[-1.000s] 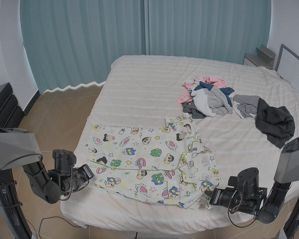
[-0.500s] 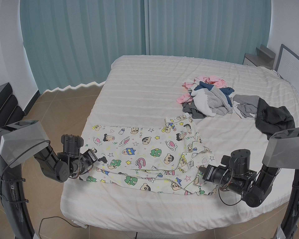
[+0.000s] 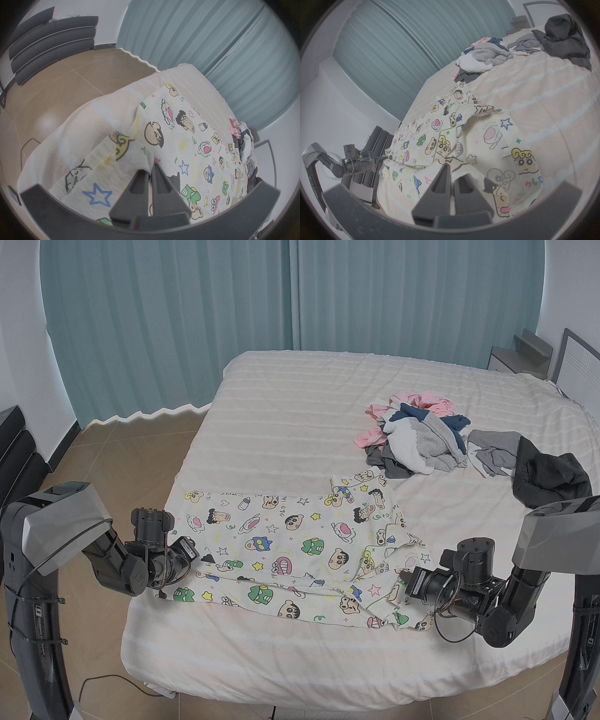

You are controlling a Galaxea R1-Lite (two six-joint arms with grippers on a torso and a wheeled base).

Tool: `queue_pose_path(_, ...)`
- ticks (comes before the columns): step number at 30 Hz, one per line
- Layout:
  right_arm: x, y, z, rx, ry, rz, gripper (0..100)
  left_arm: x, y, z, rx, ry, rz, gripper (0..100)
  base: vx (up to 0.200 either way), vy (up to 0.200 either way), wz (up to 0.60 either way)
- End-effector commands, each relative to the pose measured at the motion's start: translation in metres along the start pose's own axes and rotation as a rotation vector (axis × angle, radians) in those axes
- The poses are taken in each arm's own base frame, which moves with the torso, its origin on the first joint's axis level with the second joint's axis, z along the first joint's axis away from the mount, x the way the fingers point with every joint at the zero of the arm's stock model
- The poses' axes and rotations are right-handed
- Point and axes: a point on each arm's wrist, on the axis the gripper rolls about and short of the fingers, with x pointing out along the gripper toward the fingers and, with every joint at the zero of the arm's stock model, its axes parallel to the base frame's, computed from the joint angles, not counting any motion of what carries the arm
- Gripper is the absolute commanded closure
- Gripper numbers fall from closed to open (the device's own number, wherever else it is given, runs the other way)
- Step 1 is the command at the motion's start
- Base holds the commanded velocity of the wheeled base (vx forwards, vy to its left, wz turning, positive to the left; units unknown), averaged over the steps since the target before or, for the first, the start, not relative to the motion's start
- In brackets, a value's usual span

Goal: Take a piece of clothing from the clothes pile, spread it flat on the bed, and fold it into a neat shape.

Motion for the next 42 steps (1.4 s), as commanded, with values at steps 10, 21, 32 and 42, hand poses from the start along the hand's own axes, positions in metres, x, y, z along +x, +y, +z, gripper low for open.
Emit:
queue_pose_path(10, 0.003, -0.019, 0.001, 0.024, -0.001, -0.05, 0, 0.006, -0.003, 0.007, -0.025, -0.005, 0.005, 100, 0.0, 0.0, 0.0)
queue_pose_path(21, -0.017, -0.023, 0.012, 0.042, -0.037, -0.067, 0, -0.014, -0.006, 0.022, -0.064, -0.05, -0.01, 100, 0.0, 0.0, 0.0)
queue_pose_path(32, -0.037, -0.019, 0.012, 0.042, -0.041, -0.063, 0, -0.021, -0.005, 0.018, 0.007, 0.004, 0.018, 0, 0.0, 0.0, 0.0)
queue_pose_path(42, -0.056, 0.017, -0.007, 0.147, 0.027, 0.035, 0, -0.047, -0.003, 0.045, -0.034, -0.068, 0.002, 0, 0.0, 0.0, 0.0)
